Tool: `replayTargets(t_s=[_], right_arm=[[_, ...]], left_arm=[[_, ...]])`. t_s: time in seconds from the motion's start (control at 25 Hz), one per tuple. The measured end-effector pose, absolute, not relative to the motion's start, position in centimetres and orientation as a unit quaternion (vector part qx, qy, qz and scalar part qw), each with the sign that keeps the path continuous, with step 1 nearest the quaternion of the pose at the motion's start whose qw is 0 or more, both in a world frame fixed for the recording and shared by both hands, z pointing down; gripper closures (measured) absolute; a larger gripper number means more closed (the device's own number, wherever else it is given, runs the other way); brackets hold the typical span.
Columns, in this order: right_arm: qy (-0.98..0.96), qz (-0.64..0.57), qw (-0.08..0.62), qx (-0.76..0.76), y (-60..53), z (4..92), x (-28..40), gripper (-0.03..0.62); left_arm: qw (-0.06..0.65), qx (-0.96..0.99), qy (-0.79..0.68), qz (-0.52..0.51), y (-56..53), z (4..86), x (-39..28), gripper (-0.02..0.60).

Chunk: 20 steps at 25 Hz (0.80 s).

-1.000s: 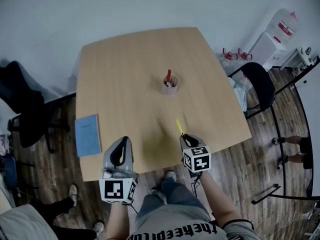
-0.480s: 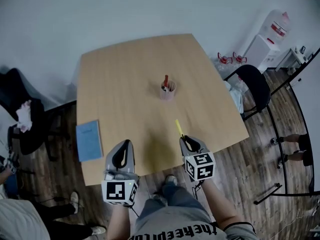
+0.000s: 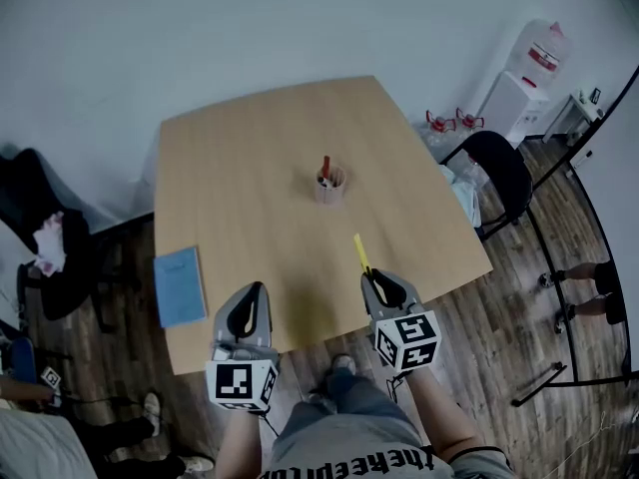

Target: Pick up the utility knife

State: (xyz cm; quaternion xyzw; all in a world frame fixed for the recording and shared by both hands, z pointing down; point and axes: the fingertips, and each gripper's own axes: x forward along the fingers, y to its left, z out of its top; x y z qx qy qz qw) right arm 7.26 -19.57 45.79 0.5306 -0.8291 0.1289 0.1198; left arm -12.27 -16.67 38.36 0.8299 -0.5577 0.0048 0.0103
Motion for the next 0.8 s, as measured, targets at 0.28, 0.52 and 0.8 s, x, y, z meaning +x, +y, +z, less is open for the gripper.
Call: replayTargets(t_s=[0.28,0.52,0.8], right_arm=[[-0.831,0.098,0.087,0.540,-18.1,42.9,7.5,0.528],[-0.832,0.080,0.062,0.546,-16.8,41.0,7.8,0.528],[-0.833,0.051,0.039,0.550,-15.3,39.0,8.1,0.528]], left_arm=[[0.002,0.836,-0.549,0.002,-15.9,38.0,-11.8,0.561],[-0.002,0.839,-0.544,0.003,-15.0,37.3,-11.3,0.561],[-0.011,0.843,-0.537,-0.001,-14.0,37.3,-11.0,0.561]])
